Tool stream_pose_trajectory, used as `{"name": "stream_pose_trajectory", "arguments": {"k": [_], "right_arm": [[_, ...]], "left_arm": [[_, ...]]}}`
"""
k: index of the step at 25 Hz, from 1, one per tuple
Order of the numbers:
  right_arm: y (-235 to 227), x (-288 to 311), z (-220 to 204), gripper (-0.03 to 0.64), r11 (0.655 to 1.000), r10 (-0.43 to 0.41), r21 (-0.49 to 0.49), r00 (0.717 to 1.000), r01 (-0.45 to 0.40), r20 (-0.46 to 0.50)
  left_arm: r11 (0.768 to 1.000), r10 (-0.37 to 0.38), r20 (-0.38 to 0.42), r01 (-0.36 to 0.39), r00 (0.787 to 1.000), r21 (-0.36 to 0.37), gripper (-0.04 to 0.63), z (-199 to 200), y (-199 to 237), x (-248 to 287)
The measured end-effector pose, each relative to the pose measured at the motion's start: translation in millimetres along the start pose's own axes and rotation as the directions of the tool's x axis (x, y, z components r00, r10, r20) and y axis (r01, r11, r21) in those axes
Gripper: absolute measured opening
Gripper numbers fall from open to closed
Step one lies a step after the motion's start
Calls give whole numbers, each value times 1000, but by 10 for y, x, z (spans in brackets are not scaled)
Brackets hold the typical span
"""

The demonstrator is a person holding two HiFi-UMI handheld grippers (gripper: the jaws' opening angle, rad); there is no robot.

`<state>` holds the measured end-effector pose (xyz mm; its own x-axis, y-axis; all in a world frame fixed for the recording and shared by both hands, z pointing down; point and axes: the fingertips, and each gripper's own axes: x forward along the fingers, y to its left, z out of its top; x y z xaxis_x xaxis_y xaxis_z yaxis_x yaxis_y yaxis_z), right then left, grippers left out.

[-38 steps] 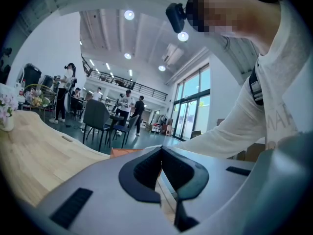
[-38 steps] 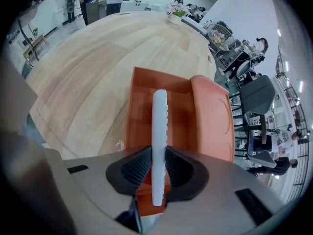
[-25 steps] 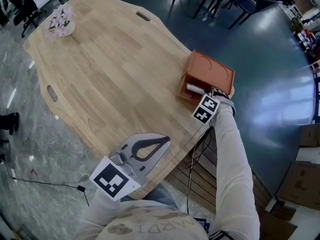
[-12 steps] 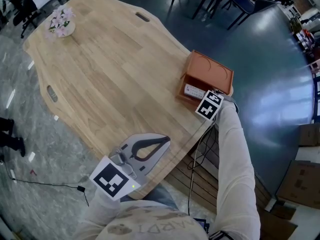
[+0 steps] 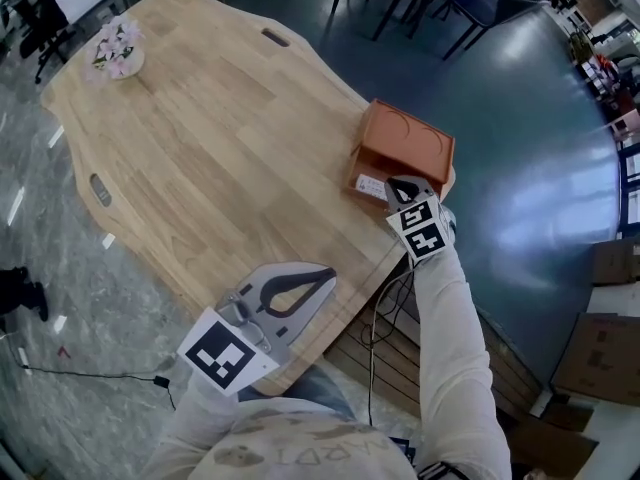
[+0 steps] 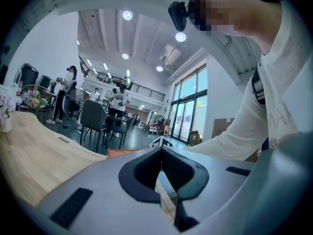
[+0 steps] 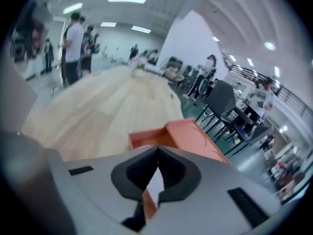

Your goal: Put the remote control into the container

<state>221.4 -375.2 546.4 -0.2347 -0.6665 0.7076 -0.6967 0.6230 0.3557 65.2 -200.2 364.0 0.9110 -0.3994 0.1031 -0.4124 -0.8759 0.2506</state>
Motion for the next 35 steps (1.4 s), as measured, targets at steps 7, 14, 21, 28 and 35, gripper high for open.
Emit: {"name": "stream_pose_trajectory", "arguments": {"k": [7,14,21,28,35], "right_arm": [[355,-1192,623,17,923,-111,378,894,-68,433],[771,-2440,848,17,923,-210,382,780,-41,590],[1086,-3357,826,17,911,-263,411,716,-37,647],[1401,-3922,754,17,903,-300,430,680,-25,669],[1540,-4195,744,17,899,-317,437,660,-19,682]], "left_arm": [[999,-36,12,35,999,31,12,126,-274,53],[993,-74,31,70,997,97,12,285,-618,96],[982,-97,39,89,995,165,12,423,-997,24],[964,-134,24,124,991,236,12,440,-1421,-48],[959,-159,20,150,987,239,12,452,-1737,-138]]}}
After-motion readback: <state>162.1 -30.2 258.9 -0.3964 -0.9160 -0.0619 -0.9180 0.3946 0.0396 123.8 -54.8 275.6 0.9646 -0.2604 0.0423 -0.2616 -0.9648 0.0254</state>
